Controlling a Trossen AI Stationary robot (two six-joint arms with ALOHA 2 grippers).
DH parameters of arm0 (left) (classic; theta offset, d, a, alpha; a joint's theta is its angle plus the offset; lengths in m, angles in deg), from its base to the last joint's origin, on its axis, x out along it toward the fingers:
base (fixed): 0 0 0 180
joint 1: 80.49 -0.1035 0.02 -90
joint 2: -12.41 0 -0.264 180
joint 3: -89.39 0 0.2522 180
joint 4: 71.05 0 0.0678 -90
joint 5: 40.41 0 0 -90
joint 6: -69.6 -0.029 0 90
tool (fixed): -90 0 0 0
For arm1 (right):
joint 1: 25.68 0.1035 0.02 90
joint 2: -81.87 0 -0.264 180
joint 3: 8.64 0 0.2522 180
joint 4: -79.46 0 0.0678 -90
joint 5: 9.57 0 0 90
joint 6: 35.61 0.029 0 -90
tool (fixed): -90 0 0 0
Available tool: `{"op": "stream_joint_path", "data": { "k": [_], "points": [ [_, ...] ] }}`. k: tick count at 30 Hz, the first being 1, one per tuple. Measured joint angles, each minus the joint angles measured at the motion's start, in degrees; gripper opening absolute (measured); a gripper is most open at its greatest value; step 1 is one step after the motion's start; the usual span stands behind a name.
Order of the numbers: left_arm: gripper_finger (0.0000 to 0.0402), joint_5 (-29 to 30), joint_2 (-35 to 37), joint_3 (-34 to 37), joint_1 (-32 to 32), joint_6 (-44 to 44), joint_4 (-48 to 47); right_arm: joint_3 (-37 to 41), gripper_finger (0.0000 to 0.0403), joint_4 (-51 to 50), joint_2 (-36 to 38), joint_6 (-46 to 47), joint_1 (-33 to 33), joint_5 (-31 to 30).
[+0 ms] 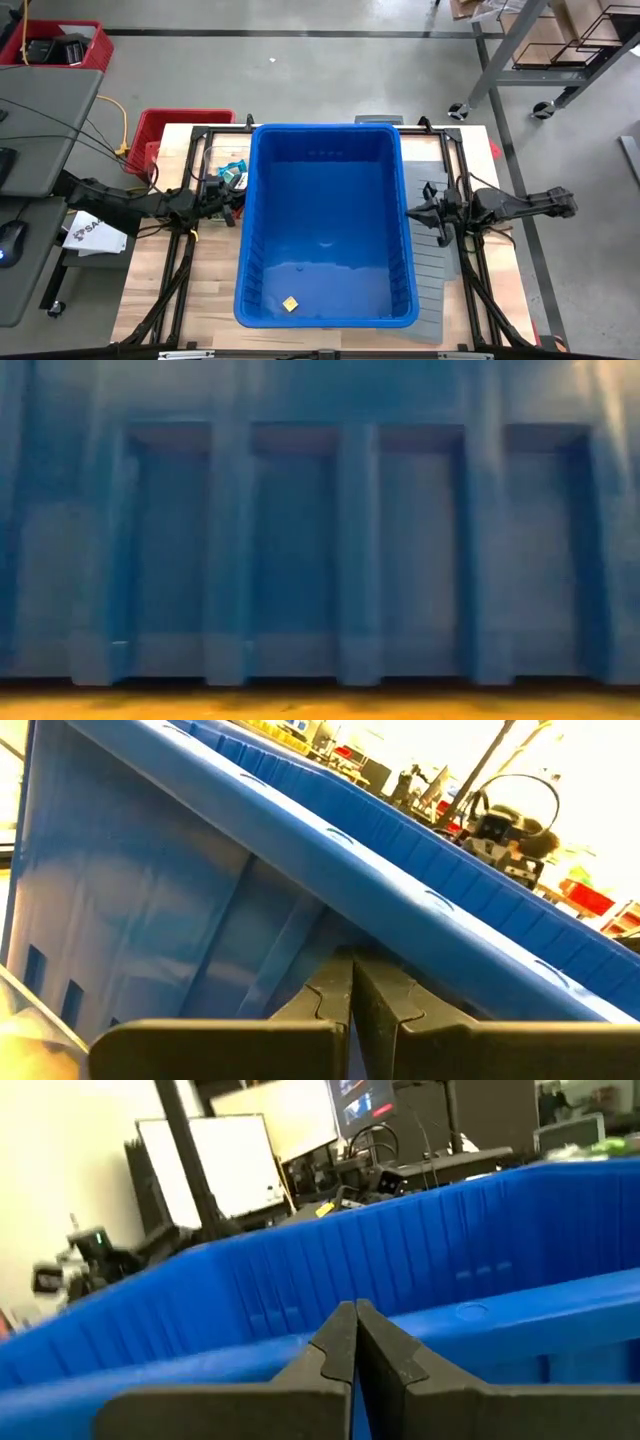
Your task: Sort blocks
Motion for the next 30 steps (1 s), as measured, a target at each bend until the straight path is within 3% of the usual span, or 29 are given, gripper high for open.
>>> {"op": "stream_joint_path", "data": {
  "k": [10,30],
  "points": [
    [0.0001,0.15,0.02,0.00,-0.02,-0.01,-0.74,0.75,0.0000,13.88,-0.21,-2.72,-0.02,-0.94],
    [0.0001,0.07,0.02,0.01,-0.02,-0.02,-0.84,0.72,0.0000,7.12,-0.28,-2.51,-0.02,-0.92]
  ]
}}
